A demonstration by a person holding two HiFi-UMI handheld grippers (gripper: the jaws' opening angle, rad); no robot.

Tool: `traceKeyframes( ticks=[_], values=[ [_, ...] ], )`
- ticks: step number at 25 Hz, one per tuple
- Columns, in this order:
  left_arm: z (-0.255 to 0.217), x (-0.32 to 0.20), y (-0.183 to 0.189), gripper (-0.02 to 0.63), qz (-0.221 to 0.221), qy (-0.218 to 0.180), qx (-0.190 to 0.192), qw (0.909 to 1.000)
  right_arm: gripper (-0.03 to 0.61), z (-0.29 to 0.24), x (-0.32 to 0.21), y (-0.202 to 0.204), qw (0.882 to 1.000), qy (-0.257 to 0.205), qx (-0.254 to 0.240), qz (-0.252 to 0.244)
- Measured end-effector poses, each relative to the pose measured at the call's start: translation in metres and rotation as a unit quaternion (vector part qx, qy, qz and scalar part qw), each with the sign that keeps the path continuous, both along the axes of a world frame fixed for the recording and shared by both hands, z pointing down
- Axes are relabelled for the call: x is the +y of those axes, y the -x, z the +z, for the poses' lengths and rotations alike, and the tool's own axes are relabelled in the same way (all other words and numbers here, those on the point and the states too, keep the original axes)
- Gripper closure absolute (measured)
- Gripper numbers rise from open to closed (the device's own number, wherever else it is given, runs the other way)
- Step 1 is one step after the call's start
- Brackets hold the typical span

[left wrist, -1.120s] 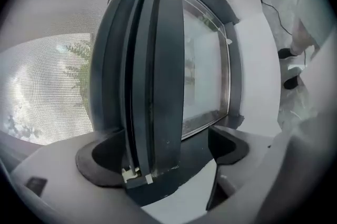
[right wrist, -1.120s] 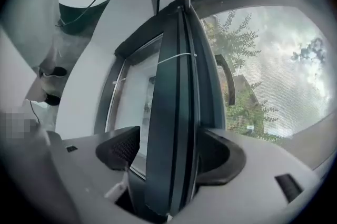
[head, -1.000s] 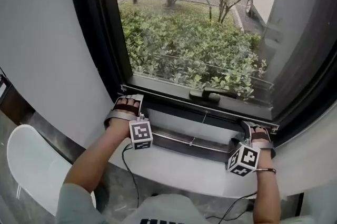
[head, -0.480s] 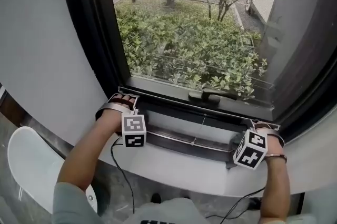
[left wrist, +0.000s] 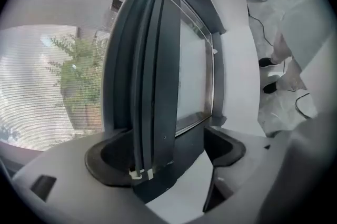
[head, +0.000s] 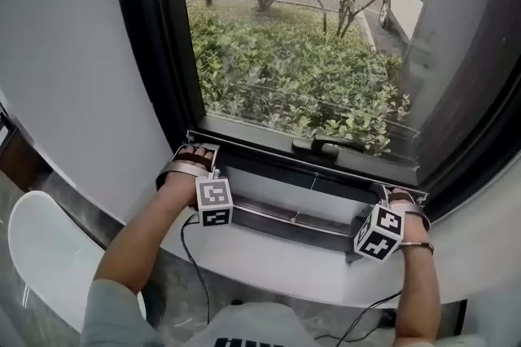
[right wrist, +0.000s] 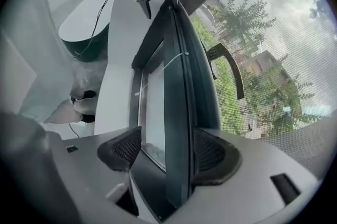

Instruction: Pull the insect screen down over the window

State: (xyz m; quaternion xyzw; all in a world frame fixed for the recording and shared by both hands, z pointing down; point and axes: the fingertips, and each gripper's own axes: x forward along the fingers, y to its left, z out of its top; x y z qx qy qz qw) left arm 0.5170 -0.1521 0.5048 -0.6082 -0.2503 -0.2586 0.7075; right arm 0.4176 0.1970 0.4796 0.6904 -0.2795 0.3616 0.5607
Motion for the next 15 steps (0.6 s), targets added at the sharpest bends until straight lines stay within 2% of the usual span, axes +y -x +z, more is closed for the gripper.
traceKeyframes(
  ticks=[3, 5, 6, 8, 10, 15],
  values=[
    [-0.006, -0.002, -0.003, 0.189, 0.025, -0.010, 0.022, 0.9994, 0.268, -0.007, -0.003, 0.002, 0.999, -0.020, -0.036, 0.003],
    [-0.007, -0.001, -0.008, 0.189, 0.038, -0.006, 0.064, 0.9972, 0.268, -0.009, -0.003, 0.002, 0.999, -0.019, -0.041, 0.003],
    [-0.008, 0.001, -0.011, 0.189, 0.039, 0.009, 0.090, 0.9951, 0.268, -0.010, -0.002, 0.001, 0.999, -0.017, -0.037, 0.002],
    [-0.011, 0.006, -0.018, 0.189, 0.033, 0.058, 0.138, 0.9882, 0.268, -0.012, -0.001, -0.001, 1.000, -0.015, -0.022, 0.001],
    [-0.011, 0.011, -0.024, 0.187, 0.024, 0.095, 0.170, 0.9806, 0.268, -0.012, -0.001, -0.003, 1.000, -0.011, -0.001, -0.002],
    [-0.008, 0.013, -0.028, 0.187, 0.006, 0.115, 0.200, 0.9730, 0.268, -0.008, 0.001, -0.007, 0.997, 0.018, 0.067, -0.017]
  ],
)
